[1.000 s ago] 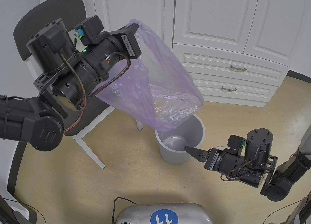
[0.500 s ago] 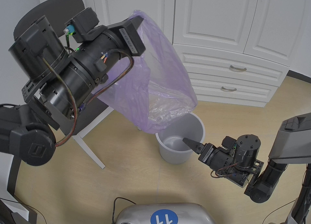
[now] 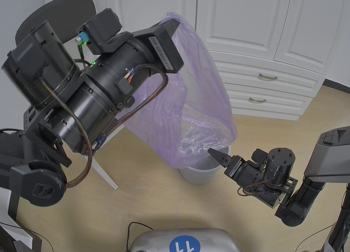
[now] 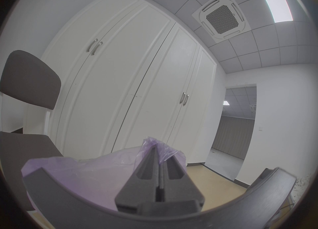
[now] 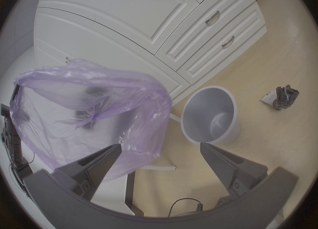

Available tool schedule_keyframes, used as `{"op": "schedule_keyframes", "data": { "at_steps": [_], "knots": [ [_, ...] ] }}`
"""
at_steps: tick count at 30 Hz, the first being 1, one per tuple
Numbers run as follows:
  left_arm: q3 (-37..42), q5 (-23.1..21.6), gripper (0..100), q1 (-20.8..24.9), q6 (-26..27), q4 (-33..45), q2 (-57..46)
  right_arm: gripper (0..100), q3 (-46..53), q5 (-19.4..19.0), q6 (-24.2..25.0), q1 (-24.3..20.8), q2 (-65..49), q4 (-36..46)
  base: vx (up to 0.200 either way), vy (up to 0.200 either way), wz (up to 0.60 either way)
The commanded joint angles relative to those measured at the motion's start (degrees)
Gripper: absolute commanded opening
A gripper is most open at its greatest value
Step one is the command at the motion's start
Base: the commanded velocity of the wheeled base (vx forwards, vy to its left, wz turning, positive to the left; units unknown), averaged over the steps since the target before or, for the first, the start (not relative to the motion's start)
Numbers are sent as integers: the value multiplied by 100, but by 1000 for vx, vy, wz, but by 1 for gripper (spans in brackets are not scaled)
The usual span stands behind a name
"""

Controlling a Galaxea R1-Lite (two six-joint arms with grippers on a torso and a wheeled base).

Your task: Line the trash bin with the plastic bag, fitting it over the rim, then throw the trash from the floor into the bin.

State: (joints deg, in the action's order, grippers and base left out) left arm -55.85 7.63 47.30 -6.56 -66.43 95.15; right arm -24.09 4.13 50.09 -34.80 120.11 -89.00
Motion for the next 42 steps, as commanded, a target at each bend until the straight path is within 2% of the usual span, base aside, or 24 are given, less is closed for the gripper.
{"op": "schedule_keyframes", "data": {
  "at_steps": [1, 21, 22, 33, 42],
  "knots": [
    [12, 2, 0, 69, -3, -11, 4, 100, 1, 0, 1, -26, -32, -100, 0, 0, 0],
    [56, 125, 0, 157, 23, -160, -40, 100, 18, 88, -52, -26, -49, -100, 0, 0, 0],
    [56, 125, 0, 157, 23, -160, -40, 0, 18, 88, -52, -26, -49, -100, 0, 0, 0],
    [39, 116, 0, 95, 49, -90, 39, 0, 124, 79, -245, -9, -190, -100, 0, 0, 0],
    [-5, -25, 0, -151, 58, 235, 118, 0, 396, 44, -1441, 97, -621, -100, 0, 0, 0]
  ]
}}
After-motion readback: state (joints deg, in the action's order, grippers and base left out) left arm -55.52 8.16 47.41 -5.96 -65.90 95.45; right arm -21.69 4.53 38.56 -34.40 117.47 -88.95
